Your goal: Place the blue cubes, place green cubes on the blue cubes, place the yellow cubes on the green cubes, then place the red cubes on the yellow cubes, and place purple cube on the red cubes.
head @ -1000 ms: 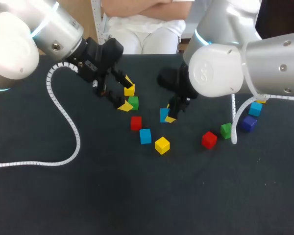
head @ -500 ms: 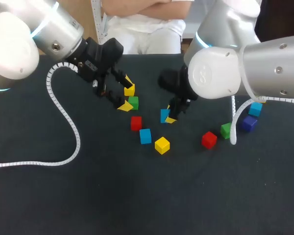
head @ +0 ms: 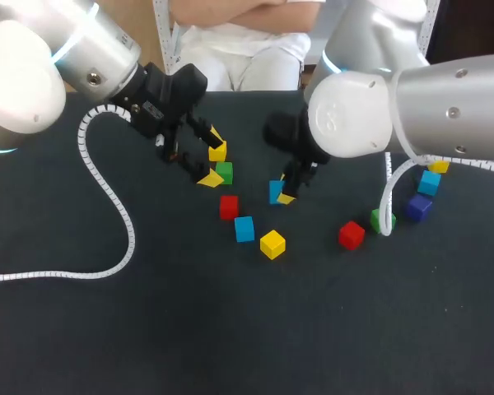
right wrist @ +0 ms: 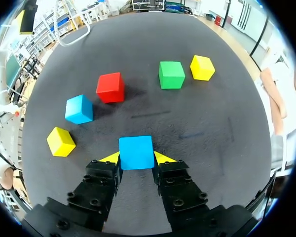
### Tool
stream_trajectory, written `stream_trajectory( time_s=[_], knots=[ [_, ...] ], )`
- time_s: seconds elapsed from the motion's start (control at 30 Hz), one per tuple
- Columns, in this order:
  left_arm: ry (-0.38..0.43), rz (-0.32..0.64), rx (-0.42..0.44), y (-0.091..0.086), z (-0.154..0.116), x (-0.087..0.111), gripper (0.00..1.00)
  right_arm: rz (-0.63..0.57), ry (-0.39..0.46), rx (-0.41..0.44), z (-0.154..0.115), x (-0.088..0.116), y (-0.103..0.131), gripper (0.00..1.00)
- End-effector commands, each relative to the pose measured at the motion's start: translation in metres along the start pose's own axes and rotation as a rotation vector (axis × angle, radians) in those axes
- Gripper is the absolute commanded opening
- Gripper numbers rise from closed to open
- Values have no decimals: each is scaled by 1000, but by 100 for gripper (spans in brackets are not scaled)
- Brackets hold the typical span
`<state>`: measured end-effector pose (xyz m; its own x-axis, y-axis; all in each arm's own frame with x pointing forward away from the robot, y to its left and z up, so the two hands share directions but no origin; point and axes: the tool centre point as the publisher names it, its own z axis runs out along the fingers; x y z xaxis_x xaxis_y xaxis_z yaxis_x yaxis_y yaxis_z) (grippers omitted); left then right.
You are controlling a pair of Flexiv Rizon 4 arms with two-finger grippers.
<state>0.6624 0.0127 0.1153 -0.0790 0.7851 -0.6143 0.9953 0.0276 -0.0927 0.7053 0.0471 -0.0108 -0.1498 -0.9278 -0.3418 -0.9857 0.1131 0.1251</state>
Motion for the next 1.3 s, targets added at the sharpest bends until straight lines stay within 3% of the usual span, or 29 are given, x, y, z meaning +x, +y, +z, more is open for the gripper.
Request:
stream_trajectory(
  time_s=[0.03,0.33,0.7,1.3],
  knots=[
    [3,0,1,1,0,0,100,16,4,20,-5,6,14,0],
    [3,0,1,1,0,0,100,34,15,52,-10,8,24,0],
    [3,0,1,1,0,0,100,15,8,73,-3,-1,17,0],
    [3,0,1,1,0,0,100,4,-20,80,1,2,3,0]
  ],
)
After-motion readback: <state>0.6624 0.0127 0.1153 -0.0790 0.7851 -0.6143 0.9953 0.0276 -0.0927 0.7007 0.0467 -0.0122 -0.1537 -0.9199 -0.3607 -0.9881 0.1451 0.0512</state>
